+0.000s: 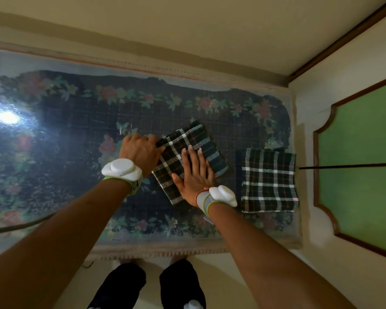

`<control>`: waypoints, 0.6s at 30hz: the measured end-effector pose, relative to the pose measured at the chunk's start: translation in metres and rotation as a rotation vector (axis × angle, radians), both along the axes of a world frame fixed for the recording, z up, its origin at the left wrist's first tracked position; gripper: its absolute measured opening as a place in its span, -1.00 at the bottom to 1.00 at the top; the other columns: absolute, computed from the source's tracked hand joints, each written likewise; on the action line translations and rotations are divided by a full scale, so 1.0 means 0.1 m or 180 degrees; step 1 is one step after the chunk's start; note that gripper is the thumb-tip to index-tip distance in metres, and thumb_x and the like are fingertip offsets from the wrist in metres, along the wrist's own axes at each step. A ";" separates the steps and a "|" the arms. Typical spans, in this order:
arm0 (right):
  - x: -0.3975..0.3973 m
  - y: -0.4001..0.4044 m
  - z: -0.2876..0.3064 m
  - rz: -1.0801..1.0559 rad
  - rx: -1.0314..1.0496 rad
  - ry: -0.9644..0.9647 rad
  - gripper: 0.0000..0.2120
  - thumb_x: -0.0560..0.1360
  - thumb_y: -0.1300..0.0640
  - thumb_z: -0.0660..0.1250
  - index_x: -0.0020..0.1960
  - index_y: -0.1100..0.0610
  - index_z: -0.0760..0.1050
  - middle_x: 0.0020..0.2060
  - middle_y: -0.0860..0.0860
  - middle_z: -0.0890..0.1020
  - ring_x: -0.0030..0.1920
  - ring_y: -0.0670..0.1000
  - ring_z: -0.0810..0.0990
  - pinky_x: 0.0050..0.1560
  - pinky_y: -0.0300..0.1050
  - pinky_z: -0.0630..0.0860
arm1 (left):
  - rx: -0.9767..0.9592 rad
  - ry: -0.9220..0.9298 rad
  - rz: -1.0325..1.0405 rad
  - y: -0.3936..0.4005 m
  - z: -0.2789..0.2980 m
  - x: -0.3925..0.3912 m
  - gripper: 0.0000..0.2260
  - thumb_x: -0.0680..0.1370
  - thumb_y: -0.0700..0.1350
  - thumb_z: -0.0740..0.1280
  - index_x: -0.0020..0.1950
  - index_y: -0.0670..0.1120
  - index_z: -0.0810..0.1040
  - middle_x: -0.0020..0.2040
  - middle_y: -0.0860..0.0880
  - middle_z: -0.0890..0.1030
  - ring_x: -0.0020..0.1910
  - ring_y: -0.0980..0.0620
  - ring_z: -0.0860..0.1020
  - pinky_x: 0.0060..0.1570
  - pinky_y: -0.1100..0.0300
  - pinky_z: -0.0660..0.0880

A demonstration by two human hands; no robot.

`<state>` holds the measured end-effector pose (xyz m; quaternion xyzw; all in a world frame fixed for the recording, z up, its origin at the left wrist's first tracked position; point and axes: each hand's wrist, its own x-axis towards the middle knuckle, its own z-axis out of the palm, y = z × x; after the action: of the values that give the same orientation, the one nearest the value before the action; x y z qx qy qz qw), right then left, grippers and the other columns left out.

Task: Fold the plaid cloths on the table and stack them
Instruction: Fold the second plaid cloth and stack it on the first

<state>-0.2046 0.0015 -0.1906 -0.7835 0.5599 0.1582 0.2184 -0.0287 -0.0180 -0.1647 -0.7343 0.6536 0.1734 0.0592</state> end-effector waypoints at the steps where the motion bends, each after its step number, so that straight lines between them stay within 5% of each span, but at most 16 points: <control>1: -0.01 0.00 0.00 0.0026 0.0024 -0.0002 -0.25 0.43 -0.29 -0.32 0.56 -0.03 -0.32 0.57 -0.06 -0.24 0.57 0.05 -0.25 0.52 0.09 -0.06 | 0.0066 0.0010 0.0137 0.01 0.00 -0.03 -0.59 0.60 0.13 0.07 0.15 -0.15 0.50 0.09 -0.19 0.62 0.14 -0.21 0.50 0.13 -0.04 0.39; 4: -0.07 -0.03 0.00 0.0181 0.0083 0.0091 -0.28 0.47 -0.30 -0.30 0.53 -0.03 -0.39 0.57 -0.07 -0.27 0.57 0.04 -0.28 0.53 0.08 -0.10 | 0.0135 0.0025 0.0380 0.04 -0.02 -0.02 -0.52 0.58 0.20 0.06 0.14 -0.15 0.53 0.14 -0.18 0.58 0.18 -0.19 0.47 0.16 -0.04 0.37; 8: -0.09 -0.08 0.10 0.0243 0.0058 -0.0018 -0.31 0.59 -0.18 0.04 0.59 0.00 -0.19 0.58 -0.06 -0.18 0.58 0.06 -0.21 0.54 0.18 -0.08 | 0.0248 0.0072 0.0270 0.08 -0.06 0.04 -0.49 0.57 0.23 0.04 0.15 -0.15 0.50 0.08 -0.16 0.64 0.11 -0.16 0.55 0.12 0.01 0.40; 12: 0.05 0.07 0.22 -0.1724 -0.0722 -0.0060 -0.26 0.46 -0.13 0.33 0.52 0.11 0.15 0.51 0.09 0.20 0.47 0.17 0.22 0.34 0.17 0.26 | 0.0387 0.0871 0.0912 0.09 -0.02 -0.02 -0.59 0.55 0.12 0.21 0.11 -0.22 0.48 0.06 -0.24 0.62 0.02 -0.21 0.59 -0.02 0.03 0.53; 15: 0.09 0.04 0.28 -0.3127 -0.0381 0.0187 -0.28 0.49 -0.16 0.31 0.49 0.15 0.14 0.41 0.14 0.27 0.35 0.17 0.31 0.25 0.12 0.35 | 0.0472 0.1549 0.1537 0.04 0.05 -0.07 -0.53 0.47 0.14 0.34 0.17 -0.19 0.38 0.11 -0.19 0.59 0.05 -0.21 0.59 0.04 0.00 0.55; 18: 0.10 -0.05 0.21 -0.3872 0.0073 -0.0301 -0.34 0.51 -0.14 0.30 0.41 0.24 0.18 0.35 0.22 0.36 0.33 0.23 0.36 0.28 0.12 0.36 | 0.0598 0.1870 0.1797 -0.02 0.05 -0.11 -0.44 0.45 0.09 0.40 0.29 -0.20 0.32 0.23 -0.21 0.55 0.15 -0.22 0.56 0.14 -0.04 0.52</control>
<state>-0.1947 -0.0039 -0.1694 -0.3270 0.8949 -0.0238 0.3027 -0.0399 -0.0202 -0.1601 -0.7954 0.3971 0.4438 -0.1129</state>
